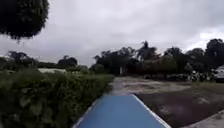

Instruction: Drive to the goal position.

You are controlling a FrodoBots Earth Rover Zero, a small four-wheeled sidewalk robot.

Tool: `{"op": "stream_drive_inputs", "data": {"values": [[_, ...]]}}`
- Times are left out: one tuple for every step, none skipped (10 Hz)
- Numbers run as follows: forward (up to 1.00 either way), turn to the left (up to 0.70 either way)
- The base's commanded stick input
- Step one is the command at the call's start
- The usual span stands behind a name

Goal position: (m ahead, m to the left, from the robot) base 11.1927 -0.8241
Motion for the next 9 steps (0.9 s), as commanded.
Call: {"op": "stream_drive_inputs", "data": {"values": [[0.50,-0.14],[0.50,-0.50],[0.50,-0.43],[0.50,-0.04],[0.50,0.00],[0.50,0.00],[0.50,0.00],[0.50,0.00],[0.50,0.00]]}}
